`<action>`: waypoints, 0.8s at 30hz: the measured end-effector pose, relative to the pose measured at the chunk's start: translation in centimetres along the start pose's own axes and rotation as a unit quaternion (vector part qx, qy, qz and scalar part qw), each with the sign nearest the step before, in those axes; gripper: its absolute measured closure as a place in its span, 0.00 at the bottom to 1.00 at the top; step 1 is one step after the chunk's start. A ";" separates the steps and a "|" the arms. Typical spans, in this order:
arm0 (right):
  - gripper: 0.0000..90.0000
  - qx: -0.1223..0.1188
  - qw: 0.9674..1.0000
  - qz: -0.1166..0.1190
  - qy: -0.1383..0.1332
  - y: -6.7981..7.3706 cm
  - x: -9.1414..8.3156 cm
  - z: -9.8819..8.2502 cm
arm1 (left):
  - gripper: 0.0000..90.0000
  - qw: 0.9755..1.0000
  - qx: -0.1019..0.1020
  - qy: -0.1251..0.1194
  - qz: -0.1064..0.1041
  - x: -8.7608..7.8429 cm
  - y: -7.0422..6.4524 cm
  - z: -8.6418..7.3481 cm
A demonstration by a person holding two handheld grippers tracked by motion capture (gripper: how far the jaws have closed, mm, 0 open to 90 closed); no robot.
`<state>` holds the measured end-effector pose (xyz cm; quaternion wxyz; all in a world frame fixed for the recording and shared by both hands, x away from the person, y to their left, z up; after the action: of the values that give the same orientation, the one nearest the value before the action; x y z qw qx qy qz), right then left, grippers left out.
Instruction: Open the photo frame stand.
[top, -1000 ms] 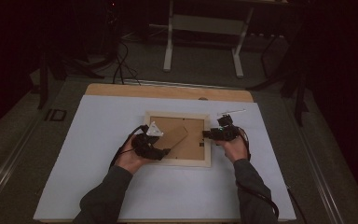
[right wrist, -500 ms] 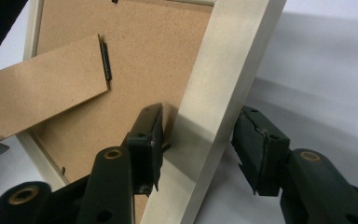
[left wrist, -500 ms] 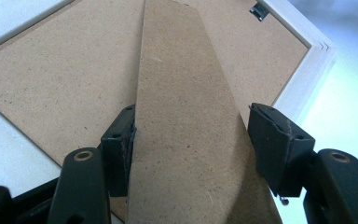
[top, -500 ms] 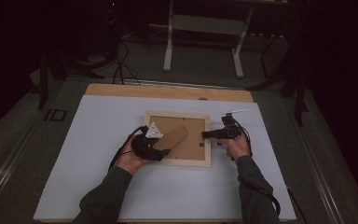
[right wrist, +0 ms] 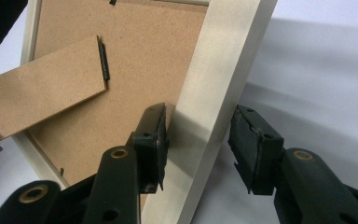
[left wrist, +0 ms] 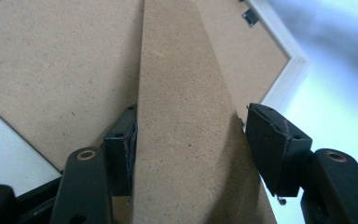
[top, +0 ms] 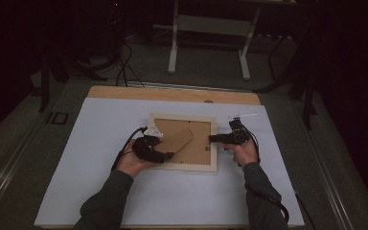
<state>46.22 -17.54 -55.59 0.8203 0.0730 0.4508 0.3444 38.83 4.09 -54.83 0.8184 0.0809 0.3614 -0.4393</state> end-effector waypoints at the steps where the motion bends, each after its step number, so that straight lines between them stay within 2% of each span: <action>1: 0.63 -0.001 1.000 -0.001 -0.001 0.0 0.0 0.0 | 0.46 1.000 -0.010 -0.002 -0.008 0.0 0.0 0.0; 3: 0.63 -0.004 1.000 -0.002 -0.003 0.1 -0.1 0.0 | 0.49 0.999 -0.036 -0.005 -0.033 -0.3 0.1 0.1; 6: 0.63 -0.009 1.000 -0.004 -0.006 0.2 -0.3 0.0 | 0.52 0.993 -0.083 -0.014 -0.079 -0.7 0.3 0.3; 9: 0.63 -0.014 1.000 -0.007 -0.008 0.3 -0.4 0.0 | 0.54 0.992 -0.094 -0.012 -0.085 -0.8 0.4 0.3; 12: 0.63 -0.022 1.000 -0.012 -0.011 0.5 -0.6 0.0 | 0.54 0.988 -0.113 0.011 -0.106 -0.5 0.2 -0.1; 14: 0.63 -0.024 1.000 -0.013 -0.012 0.6 -0.7 0.0 | 0.55 0.987 -0.116 0.019 -0.112 -0.4 0.0 -0.1; 18: 0.63 -0.030 0.999 -0.016 -0.015 0.8 -0.8 0.0 | 0.61 0.990 -0.098 0.039 -0.095 0.1 -0.1 -0.4; 24: 0.62 -0.045 0.999 -0.023 -0.015 1.1 -1.1 0.1 | 0.65 0.993 -0.072 0.051 -0.084 0.1 -0.4 -0.5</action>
<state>45.41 -17.41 -54.31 0.8372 0.0309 0.4240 0.3441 38.29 4.01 -55.20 0.7627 0.0135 0.4386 -0.4751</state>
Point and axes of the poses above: each handheld gripper's, and its own axes: x roughly forward along the jaws, z roughly out of its top, y roughly to its left, the point moved 9 cm from there along x, roughly forward along the jaws
